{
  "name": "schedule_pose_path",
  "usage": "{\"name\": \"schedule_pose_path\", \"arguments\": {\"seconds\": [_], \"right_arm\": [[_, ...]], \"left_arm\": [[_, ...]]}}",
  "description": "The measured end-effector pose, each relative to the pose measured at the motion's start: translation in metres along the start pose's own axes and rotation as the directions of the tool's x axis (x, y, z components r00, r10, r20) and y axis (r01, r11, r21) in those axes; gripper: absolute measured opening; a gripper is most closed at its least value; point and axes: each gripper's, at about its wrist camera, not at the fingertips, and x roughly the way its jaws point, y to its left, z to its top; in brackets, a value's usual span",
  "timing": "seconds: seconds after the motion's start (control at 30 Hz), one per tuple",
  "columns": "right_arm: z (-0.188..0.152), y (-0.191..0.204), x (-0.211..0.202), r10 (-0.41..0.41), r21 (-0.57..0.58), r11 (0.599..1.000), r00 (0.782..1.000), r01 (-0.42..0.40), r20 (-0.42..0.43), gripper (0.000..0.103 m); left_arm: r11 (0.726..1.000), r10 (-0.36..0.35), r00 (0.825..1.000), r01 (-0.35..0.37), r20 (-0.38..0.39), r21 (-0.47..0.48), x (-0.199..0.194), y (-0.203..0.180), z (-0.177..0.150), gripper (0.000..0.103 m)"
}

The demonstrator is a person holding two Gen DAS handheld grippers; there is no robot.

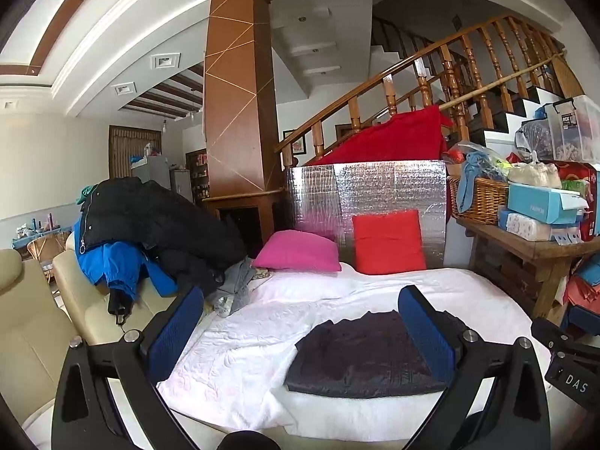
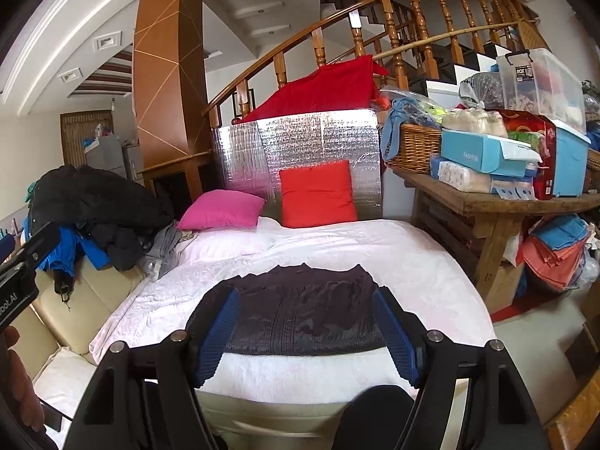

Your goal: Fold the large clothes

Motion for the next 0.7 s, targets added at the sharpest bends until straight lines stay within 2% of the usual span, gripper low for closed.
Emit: {"name": "schedule_pose_path", "arguments": {"seconds": [0.7], "right_arm": [[-0.0004,0.0034,0.0074,-0.003,-0.002,1.000,1.000,0.003,-0.009,0.077]], "left_arm": [[1.000,0.002,1.000,-0.002,-0.018,0.001,0.0068,0.0078,-0.0040,0.103]]}}
